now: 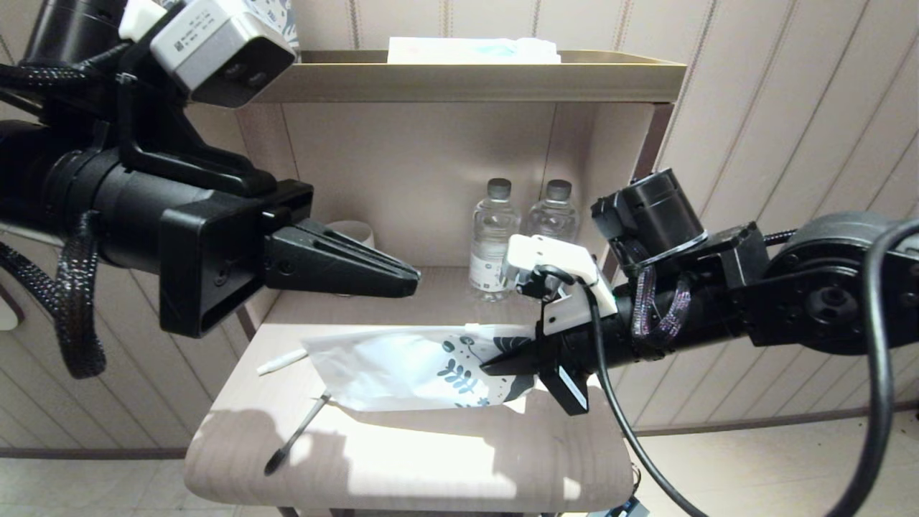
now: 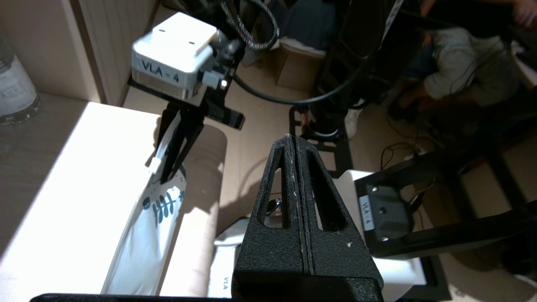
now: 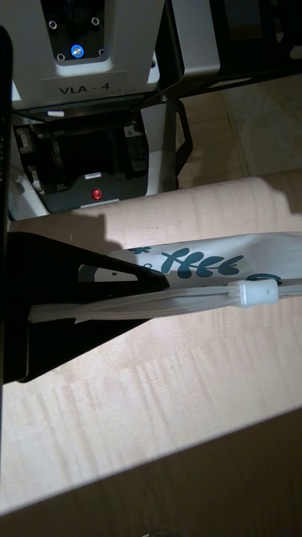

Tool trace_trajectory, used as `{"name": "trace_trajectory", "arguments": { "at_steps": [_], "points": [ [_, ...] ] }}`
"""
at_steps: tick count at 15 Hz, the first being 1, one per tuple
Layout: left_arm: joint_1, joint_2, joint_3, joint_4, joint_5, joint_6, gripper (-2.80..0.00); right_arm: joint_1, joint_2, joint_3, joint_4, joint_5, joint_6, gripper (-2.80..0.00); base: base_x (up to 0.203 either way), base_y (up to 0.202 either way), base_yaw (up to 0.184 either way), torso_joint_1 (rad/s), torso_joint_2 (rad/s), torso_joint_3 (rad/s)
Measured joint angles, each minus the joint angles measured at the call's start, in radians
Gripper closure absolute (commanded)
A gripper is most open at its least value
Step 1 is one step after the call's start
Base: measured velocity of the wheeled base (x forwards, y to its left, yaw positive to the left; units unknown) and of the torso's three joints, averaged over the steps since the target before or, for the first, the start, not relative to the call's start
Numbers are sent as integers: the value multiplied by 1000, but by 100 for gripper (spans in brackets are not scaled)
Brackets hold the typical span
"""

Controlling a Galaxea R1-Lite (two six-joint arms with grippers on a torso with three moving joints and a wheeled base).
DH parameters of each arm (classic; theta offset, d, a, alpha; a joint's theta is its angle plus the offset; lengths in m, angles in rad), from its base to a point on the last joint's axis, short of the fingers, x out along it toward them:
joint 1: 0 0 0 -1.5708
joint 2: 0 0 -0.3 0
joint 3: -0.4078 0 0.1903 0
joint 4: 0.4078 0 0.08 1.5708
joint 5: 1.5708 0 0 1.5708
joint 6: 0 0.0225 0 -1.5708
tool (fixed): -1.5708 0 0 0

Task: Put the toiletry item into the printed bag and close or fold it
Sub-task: Open the storage bag

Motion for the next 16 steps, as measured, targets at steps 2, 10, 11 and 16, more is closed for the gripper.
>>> {"name": "trace_trajectory", "arguments": {
  "at_steps": [2, 10, 11, 16],
  "points": [
    [-3, 30, -13, 24, 8, 108, 0, -7, -2, -11, 2, 30, 0, 0, 0, 0, 0, 0, 0, 0],
    [-25, 87, -29, 22, 44, 267, -280, -6, 3, -15, 0, 44, 0, 0, 0, 0, 0, 0, 0, 0],
    [-31, 95, -31, 15, 57, 266, -280, -5, 3, -18, 1, 44, 0, 0, 0, 0, 0, 0, 0, 0],
    [-40, 157, -29, -4, 107, 261, -280, -2, 8, -41, -4, 44, 2, 0, 0, 0, 0, 0, 0, 0]
  ]
}}
